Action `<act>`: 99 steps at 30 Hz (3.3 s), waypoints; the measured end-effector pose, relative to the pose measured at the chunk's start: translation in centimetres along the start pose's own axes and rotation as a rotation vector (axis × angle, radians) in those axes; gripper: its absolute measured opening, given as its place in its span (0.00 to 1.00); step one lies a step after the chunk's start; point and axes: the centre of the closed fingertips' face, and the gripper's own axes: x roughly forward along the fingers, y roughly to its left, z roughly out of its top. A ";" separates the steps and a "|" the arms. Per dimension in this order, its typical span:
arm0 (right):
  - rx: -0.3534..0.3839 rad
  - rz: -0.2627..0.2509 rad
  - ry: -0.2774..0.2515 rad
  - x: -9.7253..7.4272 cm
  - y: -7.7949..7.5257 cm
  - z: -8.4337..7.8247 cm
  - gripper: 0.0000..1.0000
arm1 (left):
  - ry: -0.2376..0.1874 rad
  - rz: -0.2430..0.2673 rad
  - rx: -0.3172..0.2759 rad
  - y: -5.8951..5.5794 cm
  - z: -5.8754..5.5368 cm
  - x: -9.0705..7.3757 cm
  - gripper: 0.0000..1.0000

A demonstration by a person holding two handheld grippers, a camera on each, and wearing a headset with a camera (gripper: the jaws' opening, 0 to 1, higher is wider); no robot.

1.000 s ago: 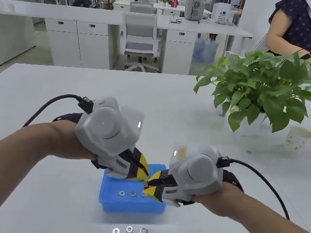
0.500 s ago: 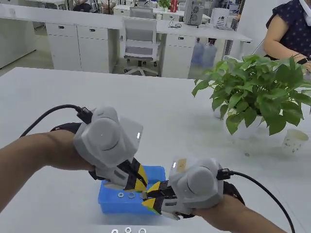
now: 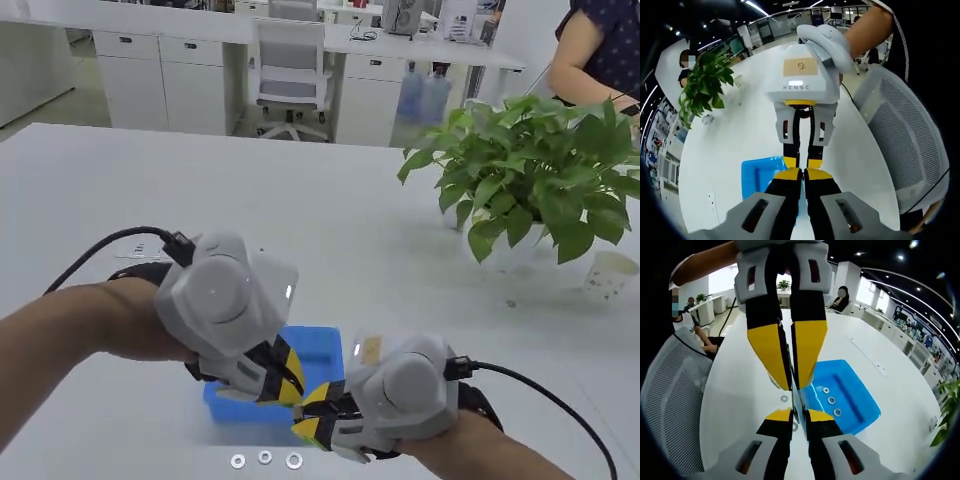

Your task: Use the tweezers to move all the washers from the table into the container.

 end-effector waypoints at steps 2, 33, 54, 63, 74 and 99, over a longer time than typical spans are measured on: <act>0.006 0.005 0.001 0.2 0.2 -0.2 0.12 | 0.001 -0.008 0.001 -0.2 -0.2 0.3 0.06; 0.039 0.047 0.025 2.6 1.7 -2.6 0.12 | 0.013 -0.065 -0.036 -1.2 -2.3 2.7 0.06; 0.051 0.055 0.027 3.0 1.5 -3.1 0.14 | -0.007 -0.077 -0.060 -0.3 -2.6 3.3 0.06; 0.111 0.045 0.019 3.1 1.2 -3.2 0.12 | -0.013 -0.089 -0.060 -0.3 -2.4 3.4 0.06; 0.144 0.046 0.020 3.0 1.4 -3.2 0.09 | -0.018 -0.091 -0.061 -0.5 -2.2 3.6 0.06; 0.131 0.020 0.016 1.6 1.5 -1.8 0.10 | -0.002 -0.090 -0.035 -0.8 -1.0 2.0 0.06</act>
